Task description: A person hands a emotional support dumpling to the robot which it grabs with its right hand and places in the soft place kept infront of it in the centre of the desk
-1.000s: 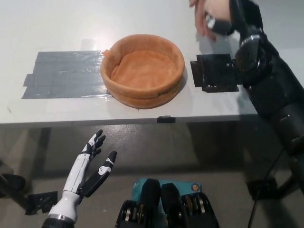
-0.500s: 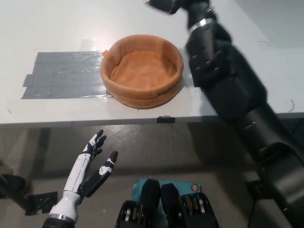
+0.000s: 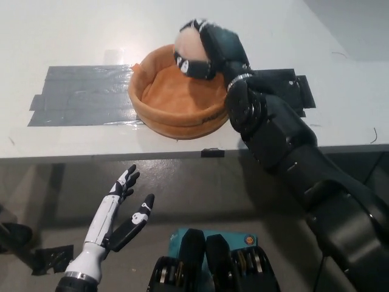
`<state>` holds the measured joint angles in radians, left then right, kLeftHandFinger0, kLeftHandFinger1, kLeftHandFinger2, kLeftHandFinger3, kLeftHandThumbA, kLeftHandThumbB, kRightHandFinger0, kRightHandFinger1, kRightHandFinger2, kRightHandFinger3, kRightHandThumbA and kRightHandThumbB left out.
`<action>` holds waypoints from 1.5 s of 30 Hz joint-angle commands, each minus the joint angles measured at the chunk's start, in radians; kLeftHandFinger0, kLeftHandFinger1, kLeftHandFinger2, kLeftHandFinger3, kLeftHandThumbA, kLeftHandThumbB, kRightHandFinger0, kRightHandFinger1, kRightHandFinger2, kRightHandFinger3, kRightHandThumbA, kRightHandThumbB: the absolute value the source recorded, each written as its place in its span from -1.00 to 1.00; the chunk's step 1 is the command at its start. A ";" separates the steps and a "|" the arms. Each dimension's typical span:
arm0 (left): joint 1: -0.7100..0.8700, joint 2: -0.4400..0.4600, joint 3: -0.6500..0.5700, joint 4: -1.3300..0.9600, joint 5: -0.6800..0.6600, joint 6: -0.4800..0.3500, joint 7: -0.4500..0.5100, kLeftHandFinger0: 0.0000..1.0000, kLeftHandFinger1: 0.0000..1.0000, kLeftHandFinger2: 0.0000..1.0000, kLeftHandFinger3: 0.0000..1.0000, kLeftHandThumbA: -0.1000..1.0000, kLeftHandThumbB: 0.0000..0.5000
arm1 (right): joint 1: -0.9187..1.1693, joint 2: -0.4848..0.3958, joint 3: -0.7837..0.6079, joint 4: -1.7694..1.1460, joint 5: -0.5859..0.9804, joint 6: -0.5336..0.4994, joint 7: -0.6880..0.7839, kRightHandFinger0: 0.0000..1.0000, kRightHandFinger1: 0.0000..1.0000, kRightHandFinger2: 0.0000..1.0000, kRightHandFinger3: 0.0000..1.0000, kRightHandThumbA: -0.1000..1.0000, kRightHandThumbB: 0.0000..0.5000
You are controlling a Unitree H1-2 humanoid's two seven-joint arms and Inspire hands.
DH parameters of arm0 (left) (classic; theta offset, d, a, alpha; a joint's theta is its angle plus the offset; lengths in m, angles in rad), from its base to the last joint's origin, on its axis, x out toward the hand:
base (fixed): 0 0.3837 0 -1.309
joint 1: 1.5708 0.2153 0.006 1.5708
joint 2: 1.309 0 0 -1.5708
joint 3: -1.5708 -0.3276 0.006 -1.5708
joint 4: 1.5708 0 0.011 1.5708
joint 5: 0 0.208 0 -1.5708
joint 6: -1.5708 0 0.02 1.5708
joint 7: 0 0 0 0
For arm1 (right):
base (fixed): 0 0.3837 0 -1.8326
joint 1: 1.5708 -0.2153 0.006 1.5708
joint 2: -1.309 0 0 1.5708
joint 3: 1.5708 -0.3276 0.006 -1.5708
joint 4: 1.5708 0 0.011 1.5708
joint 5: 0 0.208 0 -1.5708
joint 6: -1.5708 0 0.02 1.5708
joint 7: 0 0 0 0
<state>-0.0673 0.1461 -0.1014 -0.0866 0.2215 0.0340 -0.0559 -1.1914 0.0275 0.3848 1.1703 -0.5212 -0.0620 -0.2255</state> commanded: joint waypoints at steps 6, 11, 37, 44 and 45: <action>-0.030 0.022 0.000 -0.037 0.018 -0.003 -0.014 1.00 1.00 1.00 1.00 0.29 -1.00 | -0.079 -0.034 0.016 -0.077 0.019 0.004 0.202 1.00 1.00 1.00 1.00 0.50 0.69; -0.025 0.020 -0.001 -0.041 0.022 -0.002 -0.014 1.00 1.00 1.00 1.00 0.29 -1.00 | -0.051 -0.048 0.003 -0.167 0.020 0.005 0.198 1.00 1.00 1.00 1.00 0.81 0.93; -0.146 0.031 0.024 0.000 0.000 0.004 -0.012 1.00 1.00 1.00 1.00 0.50 -1.00 | 0.356 -0.205 -0.274 -1.344 0.049 0.030 0.173 1.00 1.00 1.00 1.00 1.00 -0.35; -0.178 0.029 0.025 0.029 -0.002 -0.008 -0.007 1.00 1.00 1.00 1.00 0.51 -1.00 | 0.629 -0.196 -0.279 -1.498 0.060 -0.011 0.154 1.00 1.00 1.00 1.00 0.65 -0.57; -0.181 0.030 0.025 0.028 0.000 -0.005 -0.008 1.00 1.00 1.00 1.00 0.51 -1.00 | 0.670 -0.190 -0.273 -1.492 0.059 -0.028 0.145 1.00 1.00 1.00 1.00 0.61 -0.60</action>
<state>-0.1744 0.1537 -0.0972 -0.0558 0.2258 0.0503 -0.0645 -0.6748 -0.1351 0.1602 -0.0794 -0.4928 -0.0204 -0.0540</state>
